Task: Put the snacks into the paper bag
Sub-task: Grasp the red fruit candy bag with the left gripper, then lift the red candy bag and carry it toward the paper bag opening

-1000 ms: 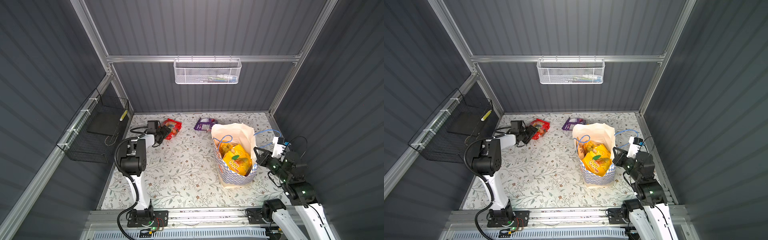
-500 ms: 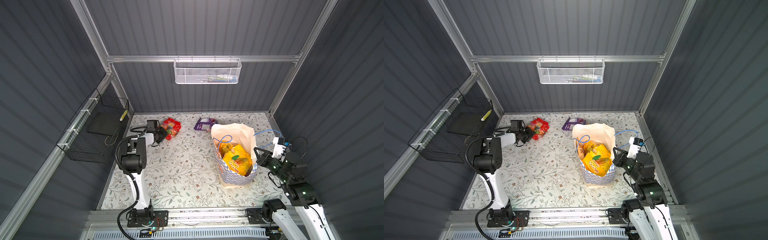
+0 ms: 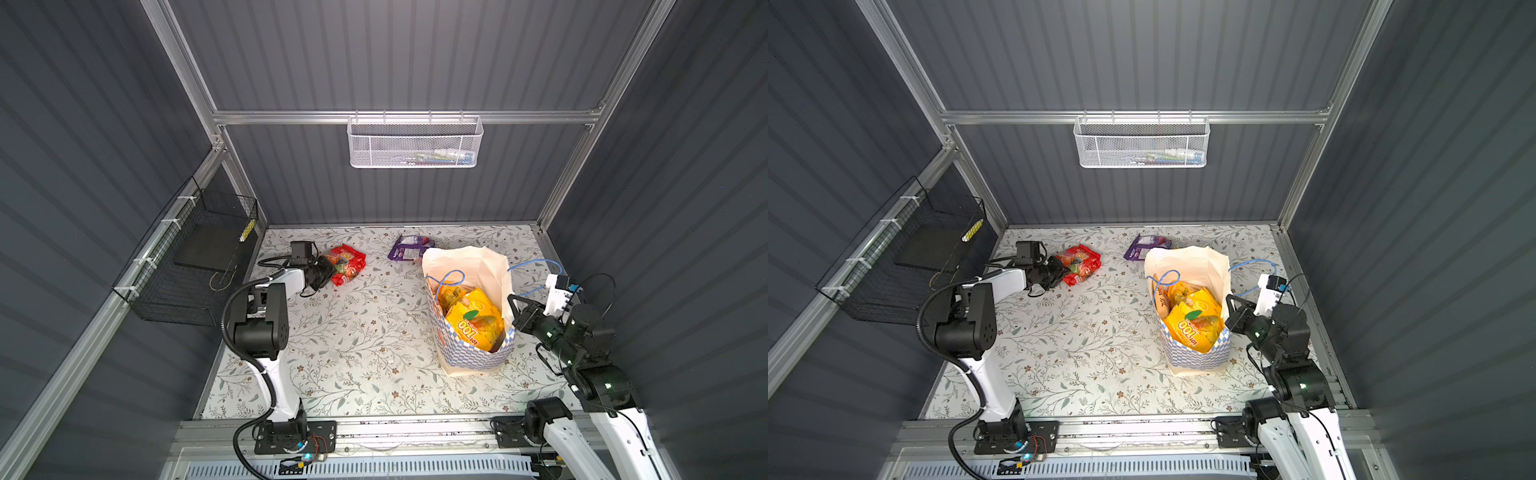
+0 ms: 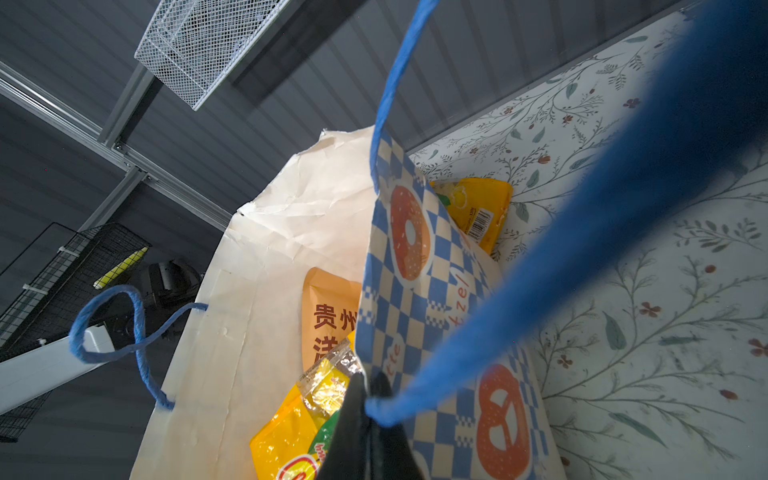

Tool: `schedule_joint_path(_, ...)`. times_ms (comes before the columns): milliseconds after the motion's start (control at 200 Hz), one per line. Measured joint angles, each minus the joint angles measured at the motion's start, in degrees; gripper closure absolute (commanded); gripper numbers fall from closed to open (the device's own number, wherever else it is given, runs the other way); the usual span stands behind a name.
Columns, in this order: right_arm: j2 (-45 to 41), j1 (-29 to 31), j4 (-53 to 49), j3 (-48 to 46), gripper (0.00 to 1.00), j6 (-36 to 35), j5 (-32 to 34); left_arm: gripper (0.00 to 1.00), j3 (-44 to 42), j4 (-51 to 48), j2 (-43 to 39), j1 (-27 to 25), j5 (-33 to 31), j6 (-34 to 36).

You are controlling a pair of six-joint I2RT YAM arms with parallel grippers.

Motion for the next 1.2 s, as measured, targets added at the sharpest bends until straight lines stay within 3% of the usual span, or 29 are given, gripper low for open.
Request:
schedule_joint_path(240,0.00,0.00,-0.04,0.00,1.00,0.00,0.02,1.00,-1.51,-6.29,-10.64,-1.70,-1.25,1.40)
schedule_joint_path(445,0.00,0.00,-0.04,0.00,1.00,-0.02,0.04,1.00,2.80,-12.96,-15.63,-6.97,-5.62,5.27)
schedule_joint_path(976,-0.04,0.00,-0.11,0.00,1.00,-0.09,0.07,1.00,19.69,-24.76,-26.60,-19.74,-12.22,12.11)
schedule_joint_path(1201,-0.13,0.00,-0.15,0.00,1.00,-0.26,0.04,1.00,29.73,-29.88,-27.28,-28.76,-13.20,15.30)
